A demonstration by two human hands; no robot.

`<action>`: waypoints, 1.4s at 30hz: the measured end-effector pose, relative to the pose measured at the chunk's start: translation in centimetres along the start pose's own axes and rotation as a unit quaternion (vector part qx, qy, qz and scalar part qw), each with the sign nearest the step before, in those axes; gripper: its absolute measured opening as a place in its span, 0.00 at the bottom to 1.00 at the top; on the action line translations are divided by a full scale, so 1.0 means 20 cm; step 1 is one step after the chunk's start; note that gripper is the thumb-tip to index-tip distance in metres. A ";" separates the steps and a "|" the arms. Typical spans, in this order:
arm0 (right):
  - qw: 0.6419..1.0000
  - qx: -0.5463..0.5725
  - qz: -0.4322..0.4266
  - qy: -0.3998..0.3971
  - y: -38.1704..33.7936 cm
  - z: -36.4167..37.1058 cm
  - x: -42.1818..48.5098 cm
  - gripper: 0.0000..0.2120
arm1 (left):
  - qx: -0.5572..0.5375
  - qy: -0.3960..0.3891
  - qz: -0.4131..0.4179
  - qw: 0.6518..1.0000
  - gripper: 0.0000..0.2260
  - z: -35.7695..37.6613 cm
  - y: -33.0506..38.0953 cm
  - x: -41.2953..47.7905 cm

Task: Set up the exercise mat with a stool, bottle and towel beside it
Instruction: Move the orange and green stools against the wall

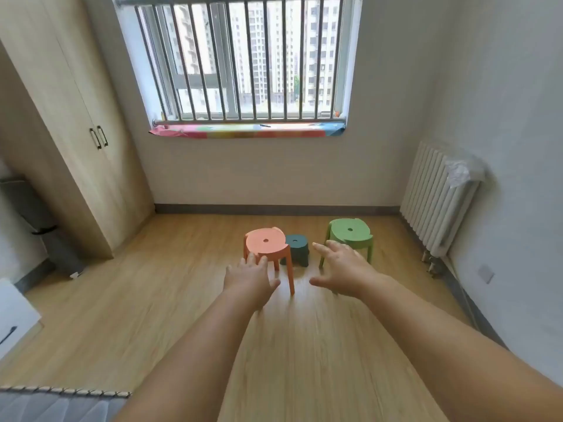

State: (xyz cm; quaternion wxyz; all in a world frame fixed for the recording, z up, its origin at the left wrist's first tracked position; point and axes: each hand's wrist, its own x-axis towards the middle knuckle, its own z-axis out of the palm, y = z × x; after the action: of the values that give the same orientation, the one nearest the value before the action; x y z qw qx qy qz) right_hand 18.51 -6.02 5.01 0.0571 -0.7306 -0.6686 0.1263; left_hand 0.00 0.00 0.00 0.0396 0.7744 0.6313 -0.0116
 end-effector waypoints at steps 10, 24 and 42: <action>0.997 0.039 0.015 -0.061 0.13 0.12 0.96 0.38 | 0.012 -0.068 -0.021 0.997 0.29 0.08 -0.05 0.74; 0.987 0.060 0.068 -0.132 0.00 0.36 2.21 0.36 | -0.067 -0.157 -0.041 0.984 0.28 0.44 -0.49 1.94; 0.942 0.183 0.167 -0.226 0.25 0.80 3.62 0.37 | -0.081 -0.295 -0.077 0.949 0.29 0.82 -0.59 3.22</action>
State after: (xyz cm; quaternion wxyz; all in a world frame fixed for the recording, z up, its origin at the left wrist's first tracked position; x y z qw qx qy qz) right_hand 24.54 63.97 -19.41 0.0154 -0.7610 -0.4978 0.4158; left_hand 2.13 64.09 -21.31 0.2857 0.6793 0.6484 -0.1912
